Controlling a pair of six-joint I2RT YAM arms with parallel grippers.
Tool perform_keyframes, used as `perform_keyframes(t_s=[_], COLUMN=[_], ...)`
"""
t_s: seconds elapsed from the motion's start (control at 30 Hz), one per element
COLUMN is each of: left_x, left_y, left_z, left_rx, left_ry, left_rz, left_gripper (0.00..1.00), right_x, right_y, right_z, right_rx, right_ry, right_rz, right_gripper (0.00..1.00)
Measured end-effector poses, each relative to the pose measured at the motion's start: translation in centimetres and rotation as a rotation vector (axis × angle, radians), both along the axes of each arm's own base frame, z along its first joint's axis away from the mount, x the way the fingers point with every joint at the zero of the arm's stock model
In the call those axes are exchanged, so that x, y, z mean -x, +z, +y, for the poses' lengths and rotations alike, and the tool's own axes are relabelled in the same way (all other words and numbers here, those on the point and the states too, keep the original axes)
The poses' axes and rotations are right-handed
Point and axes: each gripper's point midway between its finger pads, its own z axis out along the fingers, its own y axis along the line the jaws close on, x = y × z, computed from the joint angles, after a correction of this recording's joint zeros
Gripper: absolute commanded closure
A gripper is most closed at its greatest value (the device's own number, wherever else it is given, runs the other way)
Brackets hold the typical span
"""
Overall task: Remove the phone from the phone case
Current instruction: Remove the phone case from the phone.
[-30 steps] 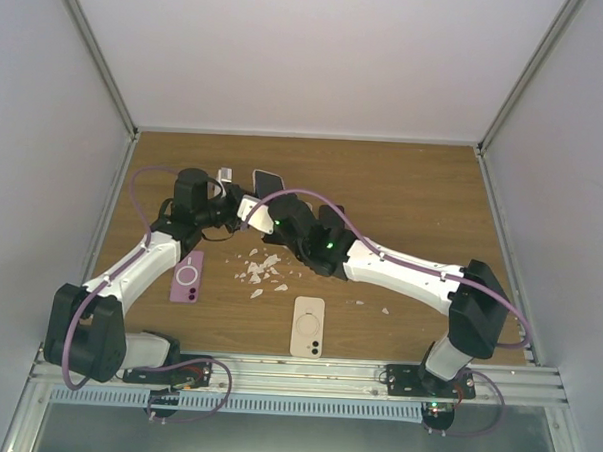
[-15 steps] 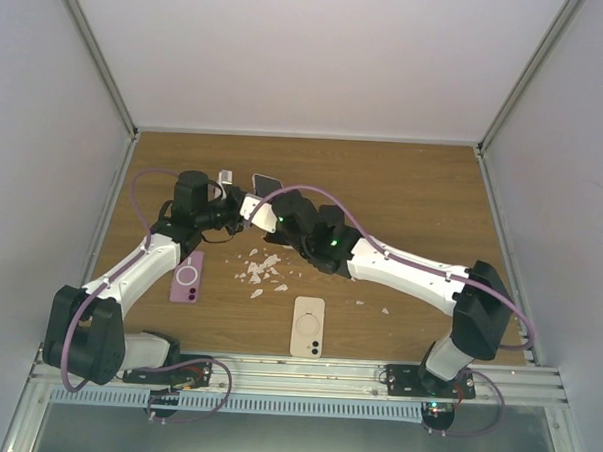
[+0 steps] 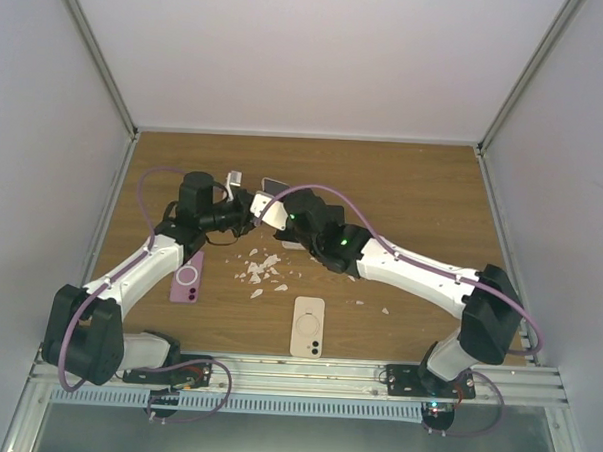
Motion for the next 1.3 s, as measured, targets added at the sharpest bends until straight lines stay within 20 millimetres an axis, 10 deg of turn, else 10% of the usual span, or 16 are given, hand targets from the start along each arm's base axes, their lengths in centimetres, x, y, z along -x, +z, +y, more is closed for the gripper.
perform_keyframes(t_s=[0.67, 1.3], left_x=[1.4, 0.5], left_y=[0.5, 0.2], left_z=[-1.4, 0.3], left_rx=[0.011, -0.059], left_ry=[-0.089, -0.077], left_rz=[-0.030, -0.116], left_gripper=[1.00, 1.00], right_x=[-1.4, 2.0], right_y=[-0.6, 5.2], right_z=[-2.3, -5.7], right_rx=[0.011, -0.159], right_ry=[-0.055, 0.085], right_rz=[0.011, 0.130], right_gripper=[1.00, 1.00])
